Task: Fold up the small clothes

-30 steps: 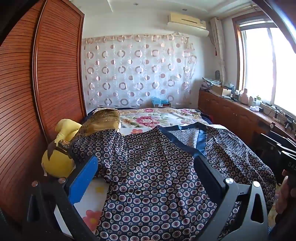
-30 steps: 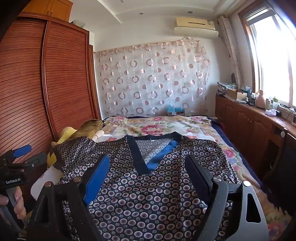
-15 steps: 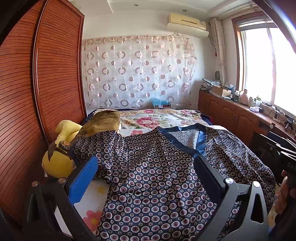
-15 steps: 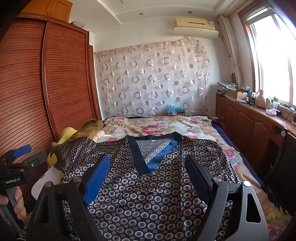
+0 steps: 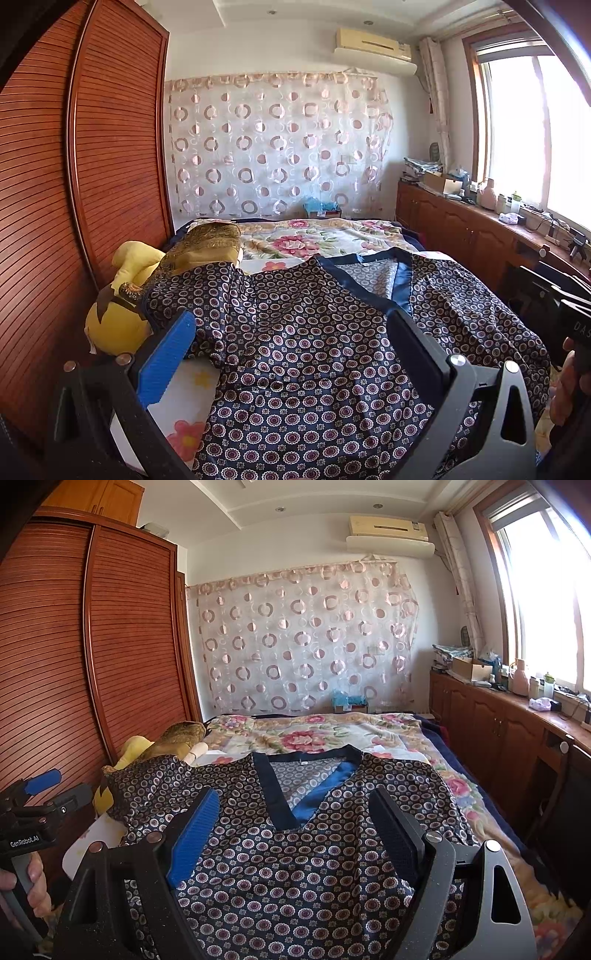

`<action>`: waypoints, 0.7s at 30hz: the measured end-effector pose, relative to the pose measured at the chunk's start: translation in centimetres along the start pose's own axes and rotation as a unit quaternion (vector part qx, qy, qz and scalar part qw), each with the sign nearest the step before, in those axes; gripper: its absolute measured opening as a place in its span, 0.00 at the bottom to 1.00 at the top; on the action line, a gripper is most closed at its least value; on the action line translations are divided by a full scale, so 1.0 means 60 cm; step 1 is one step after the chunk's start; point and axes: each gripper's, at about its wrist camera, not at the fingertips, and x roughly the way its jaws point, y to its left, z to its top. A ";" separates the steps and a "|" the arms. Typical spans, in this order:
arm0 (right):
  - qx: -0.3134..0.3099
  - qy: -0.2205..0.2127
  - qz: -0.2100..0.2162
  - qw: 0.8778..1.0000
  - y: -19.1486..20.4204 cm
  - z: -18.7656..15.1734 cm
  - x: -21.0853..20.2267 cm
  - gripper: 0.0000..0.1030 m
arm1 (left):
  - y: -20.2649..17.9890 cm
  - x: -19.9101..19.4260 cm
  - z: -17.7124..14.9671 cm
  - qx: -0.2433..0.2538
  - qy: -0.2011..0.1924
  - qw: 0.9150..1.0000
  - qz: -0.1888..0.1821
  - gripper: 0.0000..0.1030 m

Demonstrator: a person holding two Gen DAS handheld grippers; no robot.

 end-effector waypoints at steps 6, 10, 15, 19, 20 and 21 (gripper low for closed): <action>-0.001 0.000 -0.001 1.000 0.001 0.000 -0.001 0.82 | 0.000 -0.003 0.001 0.001 -0.002 1.000 0.000 1.00; -0.002 0.000 -0.001 1.000 0.002 0.002 -0.002 0.82 | -0.002 -0.005 0.002 0.001 -0.002 1.000 0.001 1.00; -0.003 0.001 0.000 1.000 0.002 0.001 -0.002 0.82 | -0.001 -0.006 0.003 0.002 -0.004 1.000 0.001 1.00; -0.003 0.000 0.000 1.000 0.001 0.002 -0.004 0.82 | 0.000 -0.009 0.005 0.002 -0.006 1.000 0.001 1.00; -0.003 0.000 0.000 1.000 0.001 0.002 -0.004 0.82 | -0.001 -0.009 0.005 0.002 -0.006 1.000 0.002 1.00; -0.003 0.000 0.000 1.000 0.002 0.001 -0.004 0.82 | 0.000 -0.009 0.005 0.003 -0.006 1.000 0.002 1.00</action>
